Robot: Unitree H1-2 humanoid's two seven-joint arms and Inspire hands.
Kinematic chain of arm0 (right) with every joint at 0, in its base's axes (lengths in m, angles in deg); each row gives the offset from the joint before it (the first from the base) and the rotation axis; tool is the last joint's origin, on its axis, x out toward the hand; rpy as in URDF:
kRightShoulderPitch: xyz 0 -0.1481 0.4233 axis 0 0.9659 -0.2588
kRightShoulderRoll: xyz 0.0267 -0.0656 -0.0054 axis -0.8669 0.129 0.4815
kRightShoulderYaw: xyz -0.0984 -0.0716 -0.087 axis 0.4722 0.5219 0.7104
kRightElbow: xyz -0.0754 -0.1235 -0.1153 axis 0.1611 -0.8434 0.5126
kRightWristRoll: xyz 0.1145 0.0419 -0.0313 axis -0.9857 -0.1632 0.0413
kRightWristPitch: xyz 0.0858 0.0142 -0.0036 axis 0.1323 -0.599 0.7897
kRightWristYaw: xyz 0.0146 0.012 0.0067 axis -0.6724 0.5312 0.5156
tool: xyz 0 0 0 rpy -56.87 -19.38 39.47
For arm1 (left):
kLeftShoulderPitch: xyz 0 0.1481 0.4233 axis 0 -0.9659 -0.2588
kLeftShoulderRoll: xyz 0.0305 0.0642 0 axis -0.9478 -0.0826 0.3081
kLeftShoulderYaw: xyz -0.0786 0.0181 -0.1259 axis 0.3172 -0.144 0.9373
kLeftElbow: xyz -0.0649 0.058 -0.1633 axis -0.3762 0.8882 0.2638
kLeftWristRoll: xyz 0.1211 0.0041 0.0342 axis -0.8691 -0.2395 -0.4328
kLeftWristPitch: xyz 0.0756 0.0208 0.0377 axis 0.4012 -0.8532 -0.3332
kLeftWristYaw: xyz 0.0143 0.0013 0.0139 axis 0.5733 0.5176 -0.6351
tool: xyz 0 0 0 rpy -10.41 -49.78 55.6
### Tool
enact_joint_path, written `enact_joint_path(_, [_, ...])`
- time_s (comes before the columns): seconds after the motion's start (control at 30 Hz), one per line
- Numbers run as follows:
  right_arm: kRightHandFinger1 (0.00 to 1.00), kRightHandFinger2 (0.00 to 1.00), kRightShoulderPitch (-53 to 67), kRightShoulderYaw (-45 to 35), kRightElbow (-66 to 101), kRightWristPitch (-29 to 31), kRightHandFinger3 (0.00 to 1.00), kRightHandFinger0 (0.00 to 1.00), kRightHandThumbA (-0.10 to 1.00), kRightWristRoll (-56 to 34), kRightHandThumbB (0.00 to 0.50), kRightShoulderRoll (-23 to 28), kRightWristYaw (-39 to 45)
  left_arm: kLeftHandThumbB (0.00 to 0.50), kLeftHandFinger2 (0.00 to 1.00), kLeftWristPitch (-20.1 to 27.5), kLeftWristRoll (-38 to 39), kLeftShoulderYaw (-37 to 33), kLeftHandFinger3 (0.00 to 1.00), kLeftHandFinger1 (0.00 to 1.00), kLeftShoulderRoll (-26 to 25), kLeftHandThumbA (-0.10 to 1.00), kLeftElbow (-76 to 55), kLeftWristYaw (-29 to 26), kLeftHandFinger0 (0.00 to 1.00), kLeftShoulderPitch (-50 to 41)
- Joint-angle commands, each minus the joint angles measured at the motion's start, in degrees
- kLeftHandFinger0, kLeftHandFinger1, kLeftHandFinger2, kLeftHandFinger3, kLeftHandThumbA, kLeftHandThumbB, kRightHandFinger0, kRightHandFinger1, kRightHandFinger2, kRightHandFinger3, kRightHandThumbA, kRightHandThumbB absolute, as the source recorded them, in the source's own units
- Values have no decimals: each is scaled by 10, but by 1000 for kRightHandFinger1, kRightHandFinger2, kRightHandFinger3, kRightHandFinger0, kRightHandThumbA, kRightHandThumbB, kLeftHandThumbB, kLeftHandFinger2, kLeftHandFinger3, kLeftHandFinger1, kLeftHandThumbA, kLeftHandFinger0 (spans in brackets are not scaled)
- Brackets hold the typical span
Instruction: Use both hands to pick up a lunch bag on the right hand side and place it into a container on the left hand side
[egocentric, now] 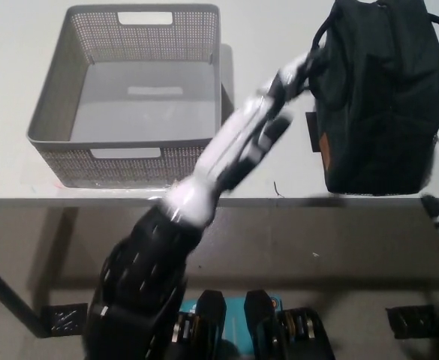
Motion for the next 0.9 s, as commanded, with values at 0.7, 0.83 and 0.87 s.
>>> enact_joint_path(0.7, [1000,1000,-227,-40,-196,-76,1000,1000,1000,-25,332,69,-16,421,1000,-62,85,170,1000,1000,53,1000,307,-80,1000,253])
enact_joint_path(0.83, [1000,1000,-248,-43,-258,-54,1000,1000,1000,-36,330,70,-7,410,1000,-56,85,180,1000,1000,56,1000,351,-98,1000,267])
enact_joint_path(0.87, [1000,1000,-255,-46,-278,-52,1000,1000,1000,-43,330,71,-2,411,1000,-56,95,186,1000,1000,59,1000,368,-98,1000,272])
